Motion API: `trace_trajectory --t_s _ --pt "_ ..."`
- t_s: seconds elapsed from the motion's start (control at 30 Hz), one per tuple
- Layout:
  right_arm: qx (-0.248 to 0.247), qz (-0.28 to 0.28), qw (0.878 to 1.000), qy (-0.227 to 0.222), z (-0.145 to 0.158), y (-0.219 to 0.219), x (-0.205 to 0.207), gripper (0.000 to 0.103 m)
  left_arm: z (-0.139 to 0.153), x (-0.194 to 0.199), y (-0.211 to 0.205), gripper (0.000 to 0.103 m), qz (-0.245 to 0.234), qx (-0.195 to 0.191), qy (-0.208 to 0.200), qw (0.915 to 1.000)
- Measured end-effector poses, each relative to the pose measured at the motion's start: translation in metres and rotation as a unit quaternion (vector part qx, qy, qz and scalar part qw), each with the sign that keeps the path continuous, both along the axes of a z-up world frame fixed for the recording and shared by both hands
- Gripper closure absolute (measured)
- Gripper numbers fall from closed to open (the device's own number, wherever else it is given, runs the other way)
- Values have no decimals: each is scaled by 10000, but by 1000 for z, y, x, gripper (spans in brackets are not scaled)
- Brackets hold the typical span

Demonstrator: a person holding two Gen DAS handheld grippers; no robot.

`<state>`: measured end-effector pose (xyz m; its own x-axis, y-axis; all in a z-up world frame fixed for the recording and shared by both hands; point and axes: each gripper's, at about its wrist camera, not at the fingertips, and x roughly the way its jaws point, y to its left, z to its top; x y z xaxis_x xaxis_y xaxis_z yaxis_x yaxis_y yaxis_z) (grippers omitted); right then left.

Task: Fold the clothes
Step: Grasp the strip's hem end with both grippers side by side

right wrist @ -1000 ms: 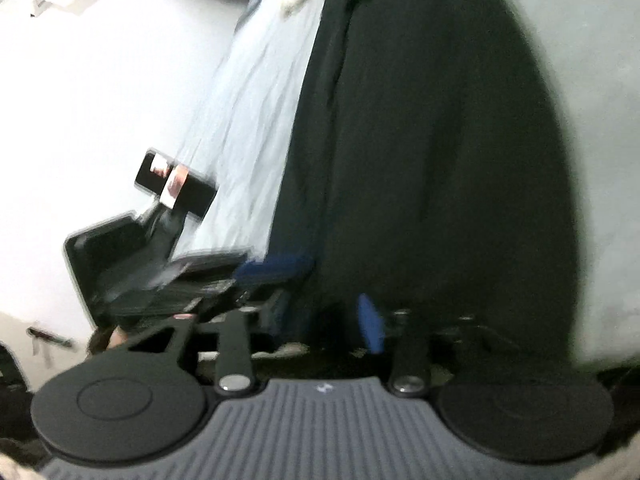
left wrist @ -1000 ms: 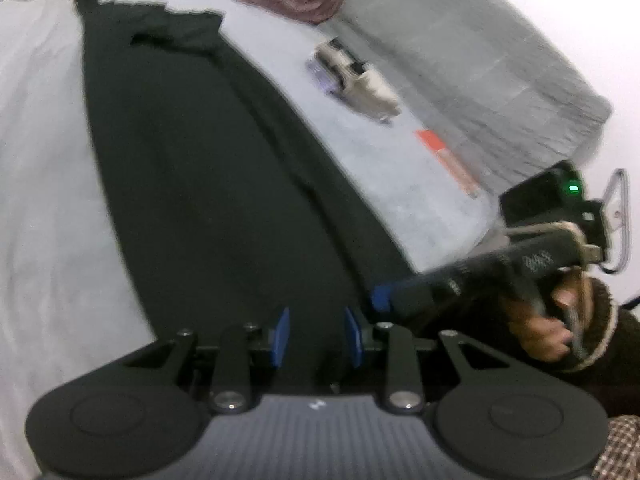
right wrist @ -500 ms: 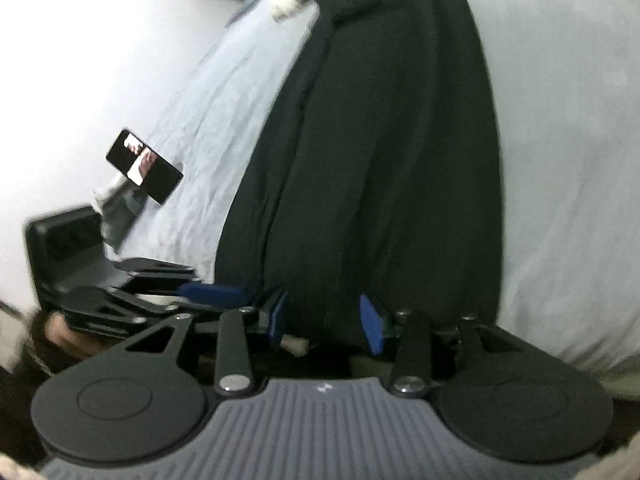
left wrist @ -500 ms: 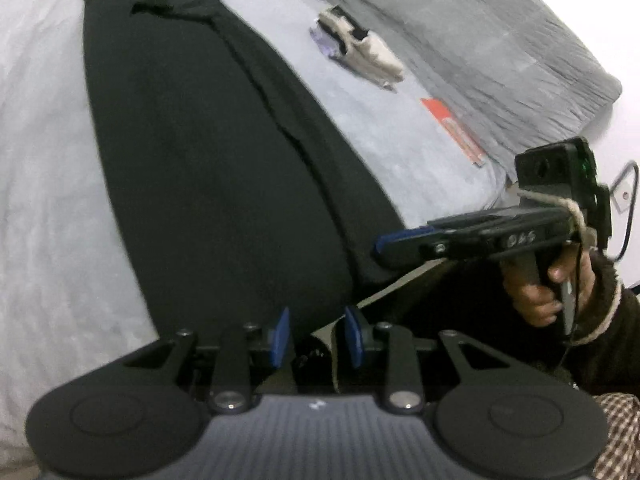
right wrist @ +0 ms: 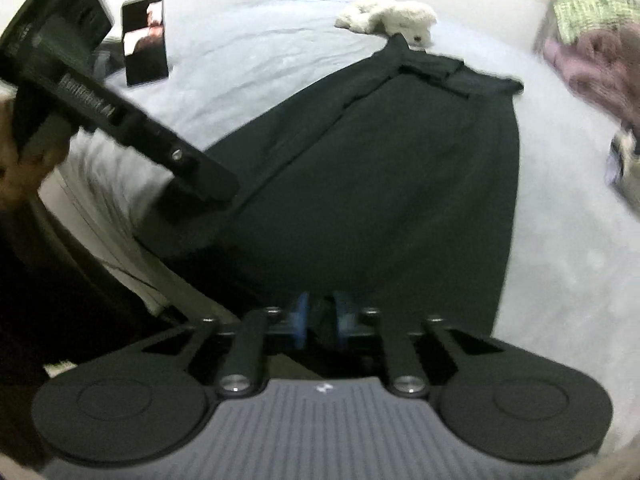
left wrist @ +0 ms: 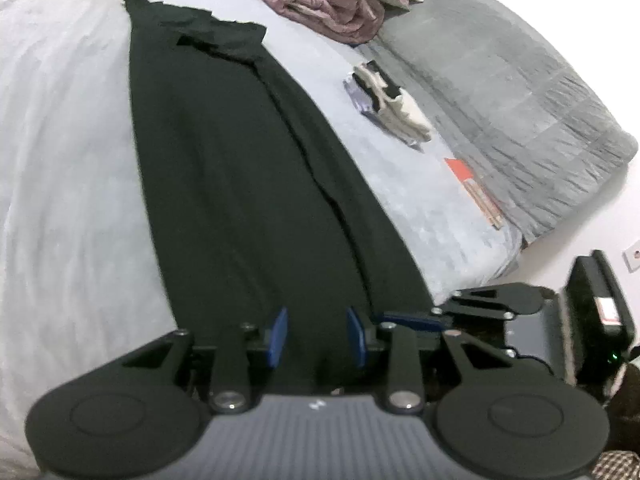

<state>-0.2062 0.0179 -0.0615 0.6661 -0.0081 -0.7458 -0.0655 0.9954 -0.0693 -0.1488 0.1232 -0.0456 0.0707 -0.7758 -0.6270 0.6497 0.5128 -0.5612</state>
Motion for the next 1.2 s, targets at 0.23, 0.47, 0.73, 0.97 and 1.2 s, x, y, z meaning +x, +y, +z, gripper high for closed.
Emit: trace_trajectory --t_s 0.23,0.47,0.73,0.97,1.2 --pt "-56 206 9990 390 -2 1 -1 99 -11 3 0 70 -139 66 263 9995" --pt "968 304 9902 958 4 -18 -1 89 -8 -6 -1 68 -499 268 436 9974" --pt "2117 -490 9731 765 33 -97 -5 57 27 5 33 62 -225 121 233 9994" --pt "3436 -1453 9224 1003 28 -170 -18 57 0 39 75 57 361 303 1115 9927" --pt "4237 -1627 8797 1418 7 -190 -13 57 -30 48 74 57 186 -68 1851 9825"
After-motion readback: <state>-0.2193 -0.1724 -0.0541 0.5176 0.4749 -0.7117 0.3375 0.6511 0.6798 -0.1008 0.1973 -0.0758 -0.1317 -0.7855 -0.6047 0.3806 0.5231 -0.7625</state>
